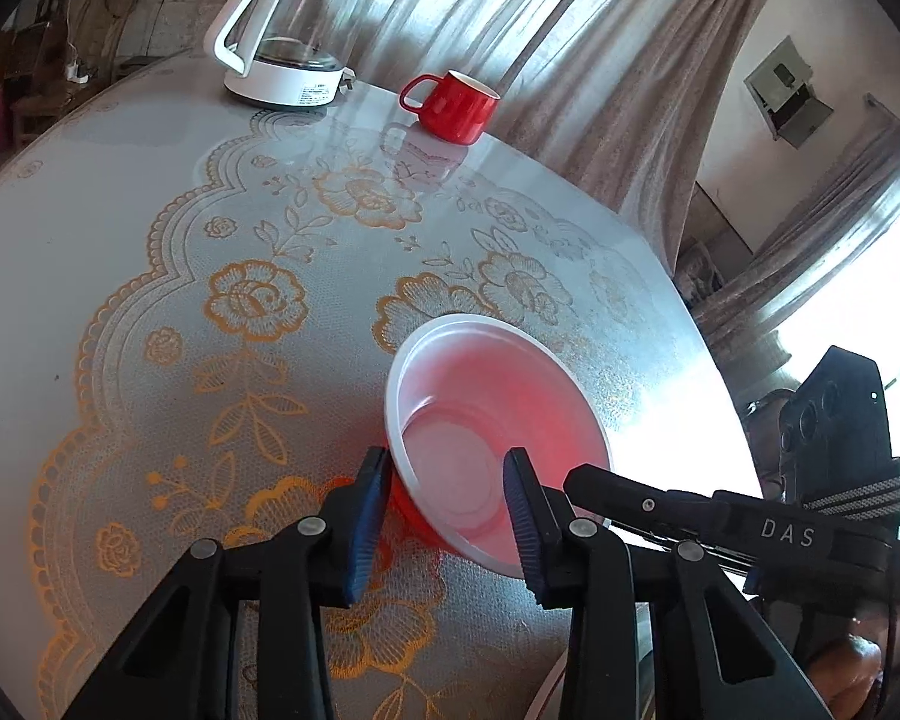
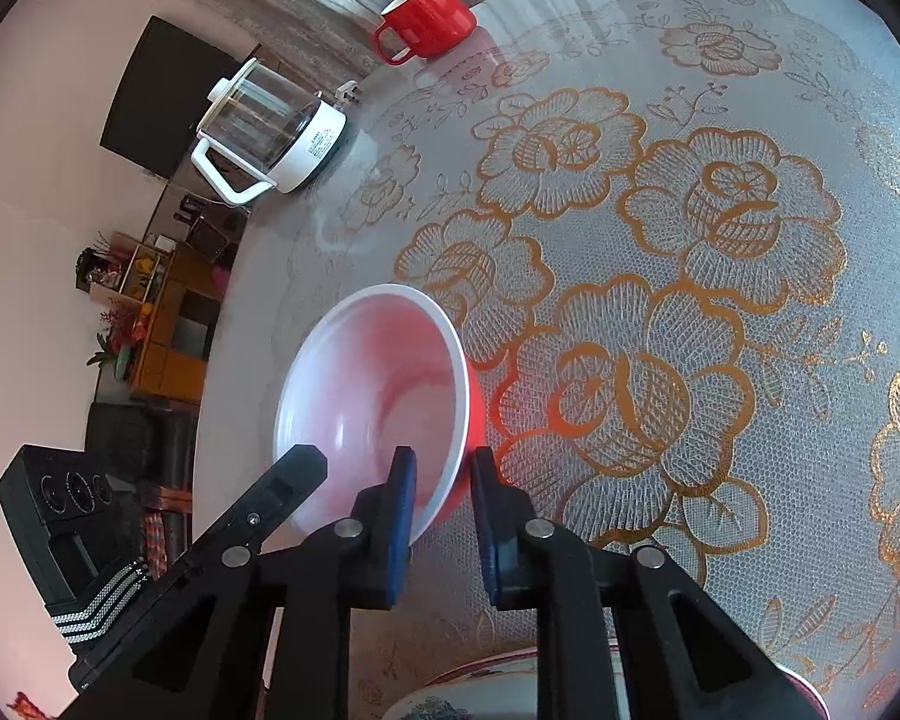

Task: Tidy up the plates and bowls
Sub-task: 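Move the left gripper to the red bowl and grasp its rim, then lift the red bowl with the left gripper toward the bowl stack, then lower the red bowl into the yellow bowl with the left gripper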

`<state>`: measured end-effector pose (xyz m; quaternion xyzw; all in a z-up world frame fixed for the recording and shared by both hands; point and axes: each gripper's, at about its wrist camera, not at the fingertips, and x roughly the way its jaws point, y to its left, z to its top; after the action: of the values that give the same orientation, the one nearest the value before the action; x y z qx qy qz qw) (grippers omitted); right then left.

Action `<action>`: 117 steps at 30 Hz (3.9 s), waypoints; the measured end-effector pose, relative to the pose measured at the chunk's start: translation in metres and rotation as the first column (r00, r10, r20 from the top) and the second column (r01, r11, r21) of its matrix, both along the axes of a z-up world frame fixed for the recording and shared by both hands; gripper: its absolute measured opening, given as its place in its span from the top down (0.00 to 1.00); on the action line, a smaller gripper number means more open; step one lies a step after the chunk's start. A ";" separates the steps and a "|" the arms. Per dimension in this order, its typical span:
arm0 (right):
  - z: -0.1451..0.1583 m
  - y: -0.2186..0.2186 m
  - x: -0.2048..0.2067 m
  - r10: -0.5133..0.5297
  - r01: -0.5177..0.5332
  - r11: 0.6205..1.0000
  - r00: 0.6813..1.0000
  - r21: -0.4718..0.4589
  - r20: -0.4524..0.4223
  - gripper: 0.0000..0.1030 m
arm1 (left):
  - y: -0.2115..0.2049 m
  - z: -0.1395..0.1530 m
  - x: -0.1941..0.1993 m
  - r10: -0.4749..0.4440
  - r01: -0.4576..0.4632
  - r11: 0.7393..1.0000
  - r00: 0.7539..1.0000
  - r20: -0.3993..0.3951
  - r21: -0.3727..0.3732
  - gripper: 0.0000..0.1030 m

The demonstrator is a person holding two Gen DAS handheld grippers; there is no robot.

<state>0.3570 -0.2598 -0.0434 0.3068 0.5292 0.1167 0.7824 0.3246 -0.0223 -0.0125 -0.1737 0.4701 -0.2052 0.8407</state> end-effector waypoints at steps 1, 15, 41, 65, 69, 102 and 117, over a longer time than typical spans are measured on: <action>0.000 -0.001 -0.001 -0.002 0.002 1.000 1.000 0.006 0.000 0.83 | 0.000 0.000 -0.001 0.001 -0.001 1.000 1.000 -0.006 0.000 0.63; 0.008 0.027 -0.010 0.067 -0.066 0.998 0.998 -0.014 0.016 0.82 | 0.023 -0.006 -0.040 0.039 -0.039 0.999 0.999 -0.003 0.033 0.71; 0.025 0.122 -0.038 0.331 -0.321 0.926 0.943 -0.197 0.020 0.80 | 0.087 0.004 -0.141 0.141 -0.141 0.990 0.990 -0.006 -0.029 0.73; 0.017 0.184 -0.109 0.469 -0.448 0.856 0.883 -0.259 0.021 0.67 | 0.119 0.001 -0.188 0.222 -0.221 0.974 0.975 0.021 -0.054 0.70; 0.022 0.179 -0.111 0.419 -0.382 0.878 0.905 -0.288 0.076 0.65 | 0.132 0.005 -0.173 0.289 -0.286 0.956 0.956 0.045 -0.057 0.64; 0.046 0.155 -0.163 0.336 -0.259 0.915 0.913 -0.308 0.231 0.81 | 0.110 0.027 -0.202 0.214 -0.220 0.975 0.966 0.145 0.022 0.76; 0.058 0.120 -0.195 0.288 -0.217 0.943 0.910 -0.252 0.297 0.81 | 0.079 0.051 -0.222 0.122 -0.144 0.987 0.962 0.244 0.072 0.76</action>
<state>0.1621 -0.1403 0.0142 0.1258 0.4355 0.2097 0.8663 0.1021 0.0563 0.0385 -0.1415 0.3617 -0.1464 0.9098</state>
